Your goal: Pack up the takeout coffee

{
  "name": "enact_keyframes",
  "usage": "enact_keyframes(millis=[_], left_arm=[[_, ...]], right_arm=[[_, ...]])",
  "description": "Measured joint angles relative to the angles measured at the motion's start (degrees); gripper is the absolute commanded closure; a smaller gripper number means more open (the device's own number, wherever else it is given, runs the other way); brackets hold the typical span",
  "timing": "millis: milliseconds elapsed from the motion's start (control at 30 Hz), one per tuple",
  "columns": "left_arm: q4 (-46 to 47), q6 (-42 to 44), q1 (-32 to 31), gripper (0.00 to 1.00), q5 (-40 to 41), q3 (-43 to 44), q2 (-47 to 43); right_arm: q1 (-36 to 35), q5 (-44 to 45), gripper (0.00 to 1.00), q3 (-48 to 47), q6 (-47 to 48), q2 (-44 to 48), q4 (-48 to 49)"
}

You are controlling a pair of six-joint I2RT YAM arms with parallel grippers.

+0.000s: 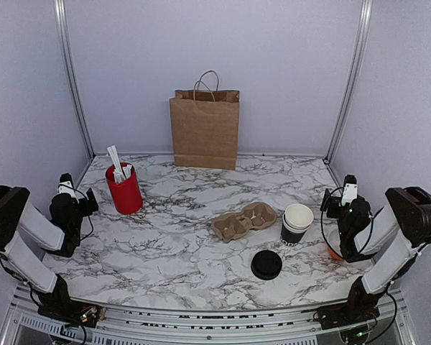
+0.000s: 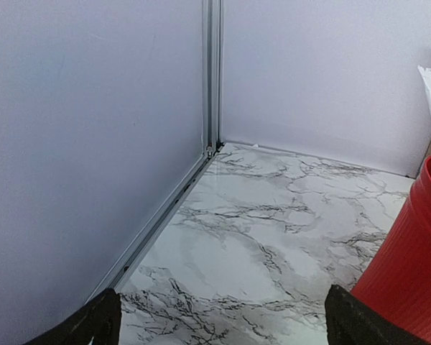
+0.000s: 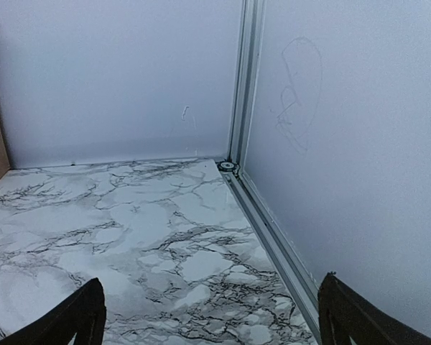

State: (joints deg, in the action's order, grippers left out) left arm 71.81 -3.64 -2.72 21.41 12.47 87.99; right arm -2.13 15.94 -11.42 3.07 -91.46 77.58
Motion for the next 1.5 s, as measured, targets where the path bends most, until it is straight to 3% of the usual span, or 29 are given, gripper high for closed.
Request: enact_keyframes(millis=[567, 700, 900, 1067, 1267, 1500], left_arm=[[-0.5, -0.6, 1.9, 0.01, -3.4, 0.0, -0.3], [-9.7, -0.5, 1.2, 0.01, -2.6, 3.0, -7.4], [-24.8, -6.3, -0.4, 0.01, -2.5, 11.0, -24.4], [-41.6, -9.6, -5.3, 0.01, -3.5, 18.5, -31.5], [-59.6, -11.2, -14.3, 0.01, -6.6, 25.6, -38.6], [-72.5, -10.2, -18.1, 0.01, -17.5, 35.8, -38.9]], right_arm=[[0.0, 0.0, 0.00, 0.0, 0.0, 0.0, 0.0], [-0.3, 0.3, 0.00, 0.0, 0.0, 0.3, -0.5], [-2.4, 2.3, 0.00, -7.2, 1.0, 8.4, -14.5], [-7.2, 3.1, 0.00, -12.3, -0.4, 18.7, -24.3], [-17.7, 7.1, 0.00, -28.4, -0.6, 22.2, -42.1], [-35.9, 10.1, 0.00, -42.7, 2.2, 17.7, -55.0]])
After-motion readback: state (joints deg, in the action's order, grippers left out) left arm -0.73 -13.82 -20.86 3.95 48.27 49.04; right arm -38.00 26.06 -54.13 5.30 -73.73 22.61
